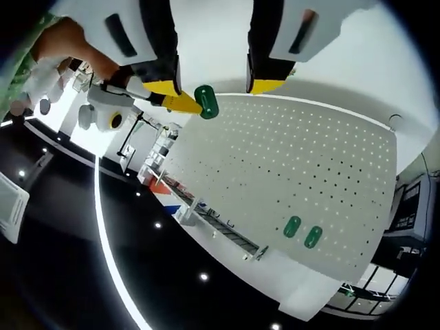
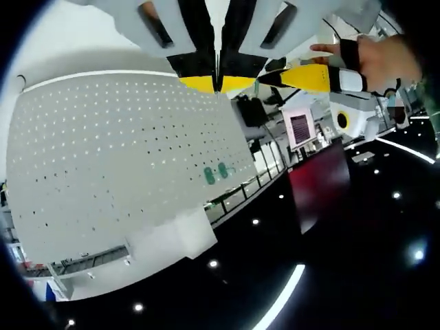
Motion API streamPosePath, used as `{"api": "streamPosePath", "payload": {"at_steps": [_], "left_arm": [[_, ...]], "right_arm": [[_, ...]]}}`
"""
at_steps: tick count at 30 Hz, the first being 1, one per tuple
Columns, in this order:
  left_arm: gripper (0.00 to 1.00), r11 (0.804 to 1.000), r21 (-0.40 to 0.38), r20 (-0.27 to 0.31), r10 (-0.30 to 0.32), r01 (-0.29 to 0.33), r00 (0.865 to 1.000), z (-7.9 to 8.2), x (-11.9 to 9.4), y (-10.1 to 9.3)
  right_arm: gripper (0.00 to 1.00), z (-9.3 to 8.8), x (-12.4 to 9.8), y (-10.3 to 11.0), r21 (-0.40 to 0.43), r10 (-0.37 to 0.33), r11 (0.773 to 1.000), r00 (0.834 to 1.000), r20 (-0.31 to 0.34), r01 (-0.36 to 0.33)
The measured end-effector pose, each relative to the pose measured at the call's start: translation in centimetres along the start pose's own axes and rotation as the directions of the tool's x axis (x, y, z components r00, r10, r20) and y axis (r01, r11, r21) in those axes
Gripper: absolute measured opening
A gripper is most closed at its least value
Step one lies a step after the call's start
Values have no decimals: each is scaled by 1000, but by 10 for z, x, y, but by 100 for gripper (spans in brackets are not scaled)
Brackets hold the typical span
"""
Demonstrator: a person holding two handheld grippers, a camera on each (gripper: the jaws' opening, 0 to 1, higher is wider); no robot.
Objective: Insert the hook assembly into the mounting plate slot until the hook locks in place.
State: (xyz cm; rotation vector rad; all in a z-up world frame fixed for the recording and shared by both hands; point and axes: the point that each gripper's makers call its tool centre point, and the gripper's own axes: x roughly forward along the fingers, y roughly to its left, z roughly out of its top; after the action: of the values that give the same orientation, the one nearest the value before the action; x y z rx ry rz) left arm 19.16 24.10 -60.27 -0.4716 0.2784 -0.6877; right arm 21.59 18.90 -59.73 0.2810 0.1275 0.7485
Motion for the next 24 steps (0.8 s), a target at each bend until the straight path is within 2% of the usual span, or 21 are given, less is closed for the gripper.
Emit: {"api": "streamPosePath", "payload": {"at_steps": [10, 24], "left_arm": [[36, 999, 35, 37, -39, 37, 999, 20, -5, -21], [28, 996, 56, 66, -73, 69, 995, 32, -9, -39]], "right_arm": [[0, 29, -11, 24, -29, 35, 999, 996, 80, -33], [0, 48, -18, 46, -69, 66, 996, 990, 124, -58]]}}
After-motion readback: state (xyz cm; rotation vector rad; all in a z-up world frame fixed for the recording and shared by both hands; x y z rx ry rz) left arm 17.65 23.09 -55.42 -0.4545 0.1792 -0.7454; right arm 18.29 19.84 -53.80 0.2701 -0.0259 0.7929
